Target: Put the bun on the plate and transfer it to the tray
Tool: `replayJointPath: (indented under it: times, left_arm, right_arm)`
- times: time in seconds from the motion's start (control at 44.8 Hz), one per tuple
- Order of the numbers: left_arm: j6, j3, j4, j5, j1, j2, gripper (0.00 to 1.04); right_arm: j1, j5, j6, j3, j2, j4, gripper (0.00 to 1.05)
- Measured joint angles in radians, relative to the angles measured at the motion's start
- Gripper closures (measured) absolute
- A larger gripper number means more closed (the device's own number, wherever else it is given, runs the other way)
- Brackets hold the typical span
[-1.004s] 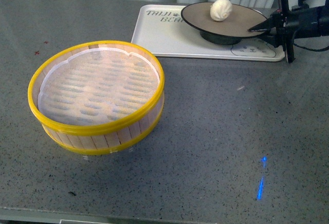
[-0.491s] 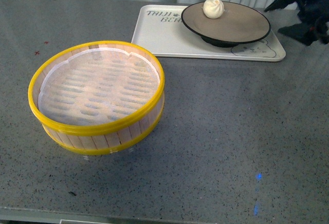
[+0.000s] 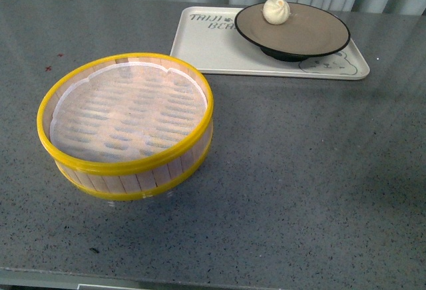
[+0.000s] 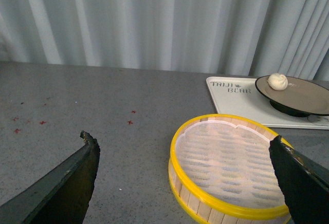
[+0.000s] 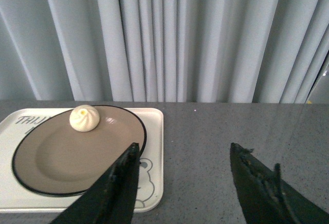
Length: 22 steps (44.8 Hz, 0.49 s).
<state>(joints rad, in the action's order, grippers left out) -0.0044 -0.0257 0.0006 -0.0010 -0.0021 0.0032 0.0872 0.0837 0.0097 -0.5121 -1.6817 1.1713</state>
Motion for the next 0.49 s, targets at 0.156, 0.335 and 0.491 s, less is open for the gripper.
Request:
replayJointPath:
  times: [0.156,0.335,0.491]
  left_arm:
    - [0.0,0.0,0.0,0.0,0.0,0.0,0.07]
    - [0.0,0.0,0.0,0.0,0.0,0.0,0.07]
    - [0.0,0.0,0.0,0.0,0.0,0.0,0.07]
  right_arm:
    - [-0.018,-0.019,-0.006,0.15,0.124,0.005,0.92]
    - [-0.068,-0.08,-0.009,0.278,0.285,-0.023,1.03]
    - [-0.085,-0.08,-0.009,0.35,0.401,-0.072,1.03]
